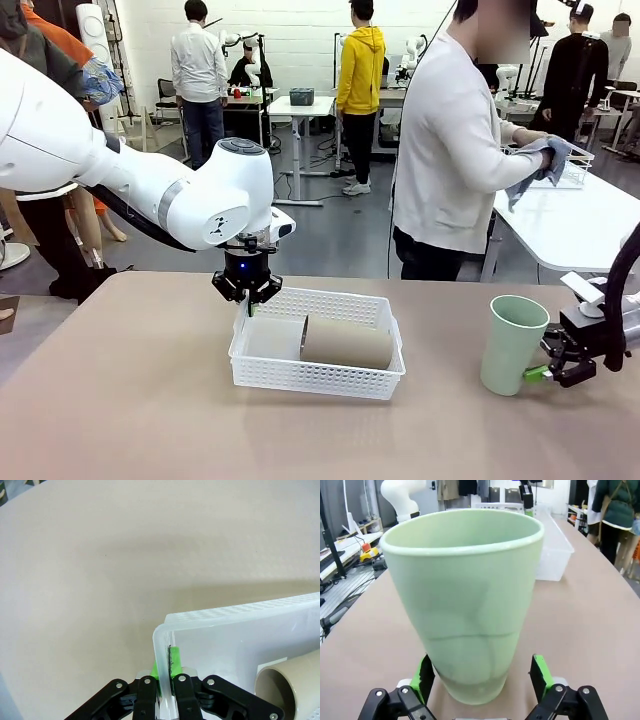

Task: Clean and organize the cups into the basket.
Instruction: Pick up the Reusable plastic cup from the right side of the table and stack it inside the Organizing basket in the center of the table.

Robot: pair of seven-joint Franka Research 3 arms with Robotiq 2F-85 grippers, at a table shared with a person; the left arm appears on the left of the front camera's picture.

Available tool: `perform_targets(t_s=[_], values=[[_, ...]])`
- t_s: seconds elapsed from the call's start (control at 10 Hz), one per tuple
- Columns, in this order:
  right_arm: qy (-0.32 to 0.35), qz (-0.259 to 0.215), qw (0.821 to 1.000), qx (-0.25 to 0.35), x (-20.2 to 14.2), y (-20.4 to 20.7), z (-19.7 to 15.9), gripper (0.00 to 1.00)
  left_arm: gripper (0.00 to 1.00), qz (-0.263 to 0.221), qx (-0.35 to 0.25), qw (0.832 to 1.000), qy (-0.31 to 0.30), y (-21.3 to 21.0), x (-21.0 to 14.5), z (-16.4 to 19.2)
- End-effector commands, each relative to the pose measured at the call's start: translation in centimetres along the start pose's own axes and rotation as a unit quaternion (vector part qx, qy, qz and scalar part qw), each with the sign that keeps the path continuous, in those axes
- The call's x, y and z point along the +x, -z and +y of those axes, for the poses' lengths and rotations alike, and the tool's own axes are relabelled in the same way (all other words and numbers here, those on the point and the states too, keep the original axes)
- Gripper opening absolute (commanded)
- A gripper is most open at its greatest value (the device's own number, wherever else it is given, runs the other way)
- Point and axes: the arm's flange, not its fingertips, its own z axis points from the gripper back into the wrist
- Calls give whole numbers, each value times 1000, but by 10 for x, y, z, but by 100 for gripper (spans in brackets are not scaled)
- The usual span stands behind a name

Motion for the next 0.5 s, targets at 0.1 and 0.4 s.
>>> perform_targets(t_s=[0.1,0.4], values=[[15,-2,999,33,4,7,-6,100,0,-1,-1,1000,0,-1,0,-1],[22,-7,998,55,9,19,-8,100,0,-1,-1,1000,0,-1,0,-1]])
